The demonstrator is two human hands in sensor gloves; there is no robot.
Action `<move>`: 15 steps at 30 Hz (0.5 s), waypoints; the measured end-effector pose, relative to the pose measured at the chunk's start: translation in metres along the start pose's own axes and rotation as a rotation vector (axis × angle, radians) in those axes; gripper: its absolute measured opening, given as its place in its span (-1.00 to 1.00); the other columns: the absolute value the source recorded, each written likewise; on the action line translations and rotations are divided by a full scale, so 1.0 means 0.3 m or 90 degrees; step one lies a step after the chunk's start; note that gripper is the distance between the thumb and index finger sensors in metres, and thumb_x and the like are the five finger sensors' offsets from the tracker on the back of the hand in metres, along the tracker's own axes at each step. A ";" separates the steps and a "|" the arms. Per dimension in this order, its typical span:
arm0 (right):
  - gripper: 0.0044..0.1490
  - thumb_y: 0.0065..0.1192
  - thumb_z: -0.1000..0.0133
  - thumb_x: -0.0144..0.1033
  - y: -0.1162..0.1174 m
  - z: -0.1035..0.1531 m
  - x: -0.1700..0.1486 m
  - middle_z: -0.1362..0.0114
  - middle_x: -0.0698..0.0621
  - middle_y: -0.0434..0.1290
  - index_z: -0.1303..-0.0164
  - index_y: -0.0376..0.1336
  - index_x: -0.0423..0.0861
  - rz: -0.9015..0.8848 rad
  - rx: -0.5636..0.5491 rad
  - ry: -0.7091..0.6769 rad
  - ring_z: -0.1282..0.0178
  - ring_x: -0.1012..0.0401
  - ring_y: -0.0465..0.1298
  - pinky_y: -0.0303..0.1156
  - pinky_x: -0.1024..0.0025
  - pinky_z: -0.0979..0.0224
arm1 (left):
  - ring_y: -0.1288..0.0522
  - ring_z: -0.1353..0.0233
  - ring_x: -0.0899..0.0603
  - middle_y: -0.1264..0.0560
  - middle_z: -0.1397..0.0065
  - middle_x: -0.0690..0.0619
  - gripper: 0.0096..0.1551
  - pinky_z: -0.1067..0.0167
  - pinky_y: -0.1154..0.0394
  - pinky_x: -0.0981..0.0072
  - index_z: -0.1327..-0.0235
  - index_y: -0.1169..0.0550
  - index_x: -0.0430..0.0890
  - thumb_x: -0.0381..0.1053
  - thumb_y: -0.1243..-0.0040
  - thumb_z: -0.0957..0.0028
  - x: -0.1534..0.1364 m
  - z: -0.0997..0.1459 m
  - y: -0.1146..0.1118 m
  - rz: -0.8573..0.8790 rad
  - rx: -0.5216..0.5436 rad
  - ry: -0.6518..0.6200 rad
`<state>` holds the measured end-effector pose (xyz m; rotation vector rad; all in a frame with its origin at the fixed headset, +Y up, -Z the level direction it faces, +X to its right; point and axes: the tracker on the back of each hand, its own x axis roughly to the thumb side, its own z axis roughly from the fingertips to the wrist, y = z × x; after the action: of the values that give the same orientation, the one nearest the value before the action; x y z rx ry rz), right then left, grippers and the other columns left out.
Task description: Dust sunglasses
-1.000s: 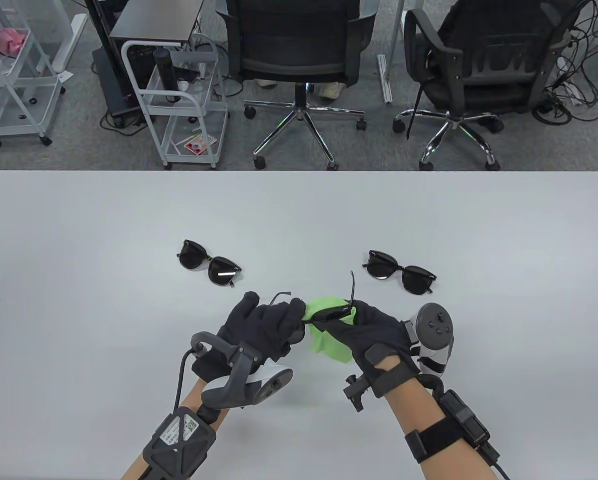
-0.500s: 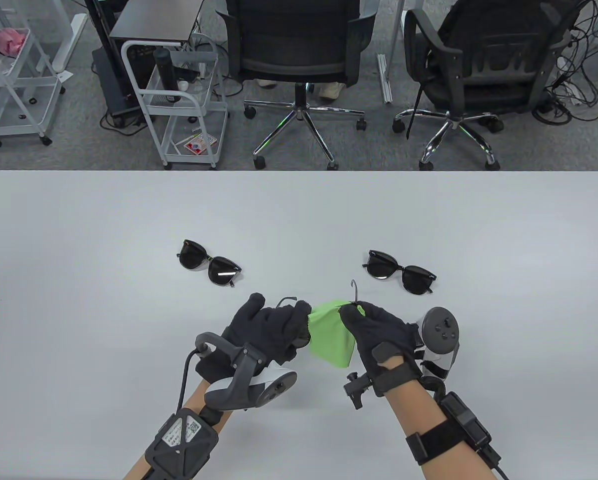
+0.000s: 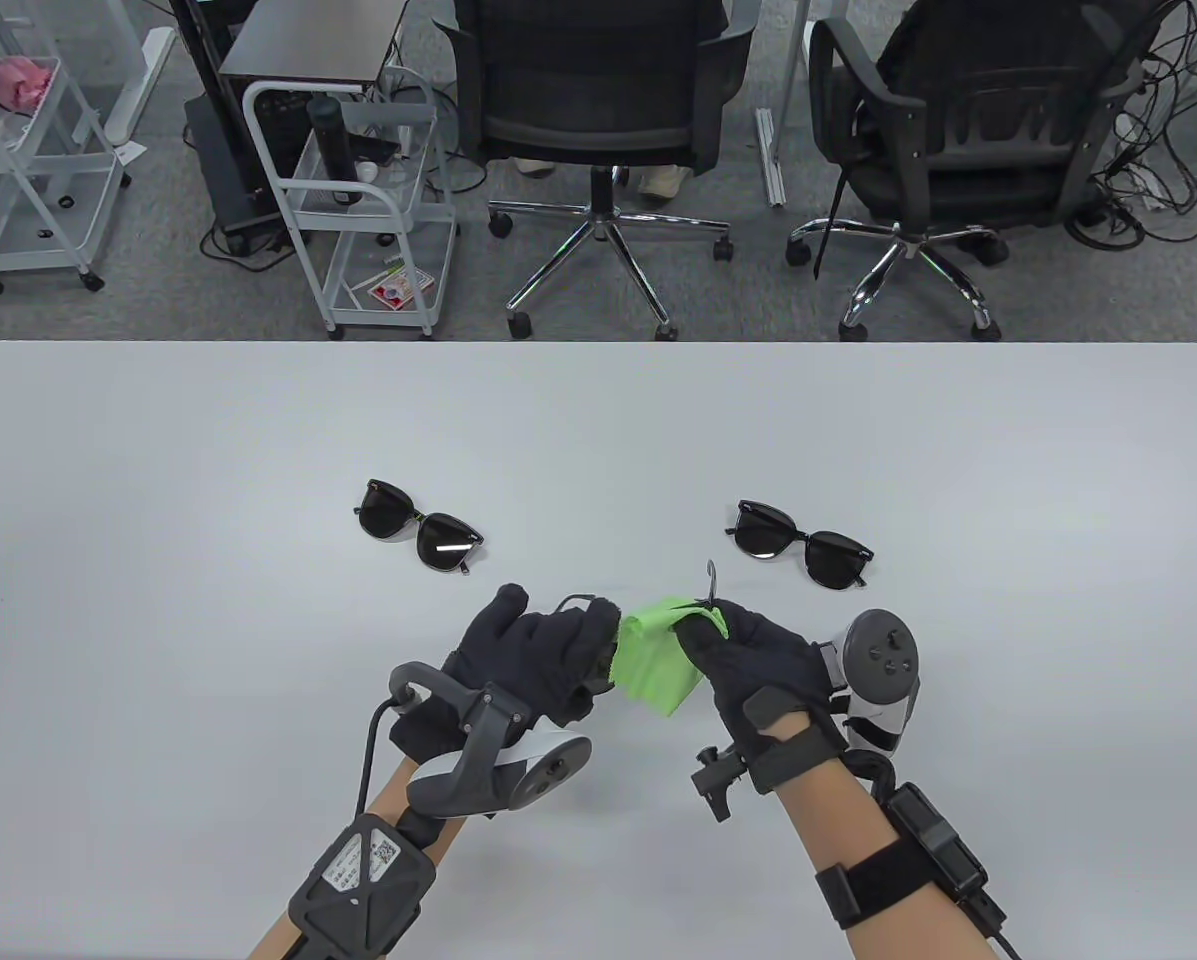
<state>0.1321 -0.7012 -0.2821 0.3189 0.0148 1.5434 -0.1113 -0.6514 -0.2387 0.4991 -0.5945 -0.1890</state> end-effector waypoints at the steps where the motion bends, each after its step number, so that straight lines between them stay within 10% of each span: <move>1: -0.46 0.39 0.01 -0.22 0.002 -0.007 -0.003 -0.19 -0.05 0.65 -0.15 0.47 -0.15 -0.031 0.055 -0.003 -0.07 0.02 0.68 0.40 -0.19 -0.34 | -0.69 -0.19 0.16 -0.53 -0.33 0.30 0.20 -0.47 -0.41 0.02 -0.48 -0.30 0.16 0.39 -0.57 0.52 -0.009 0.003 0.000 0.003 0.002 0.005; 8: -0.52 0.65 0.16 -0.12 0.012 0.006 0.015 0.04 0.05 0.69 0.10 0.53 -0.06 0.070 -0.065 -0.010 0.15 0.14 0.71 0.49 -0.06 -0.30 | -0.69 -0.18 0.16 -0.52 -0.32 0.30 0.20 -0.47 -0.41 0.02 -0.47 -0.31 0.14 0.39 -0.58 0.52 0.009 0.006 0.008 -0.028 0.022 -0.014; 15: -0.28 0.34 -0.03 -0.16 0.005 -0.036 -0.009 -0.43 -0.09 0.53 -0.38 0.30 -0.19 -0.118 0.181 -0.049 -0.37 -0.06 0.60 0.33 -0.21 -0.43 | -0.69 -0.21 0.18 -0.51 -0.34 0.33 0.20 -0.48 -0.40 0.04 -0.47 -0.29 0.18 0.40 -0.57 0.51 -0.044 0.017 0.030 0.034 0.057 0.022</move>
<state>0.1283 -0.7018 -0.2927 0.5858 0.1999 1.3435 -0.1247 -0.6415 -0.2371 0.5719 -0.5833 -0.1037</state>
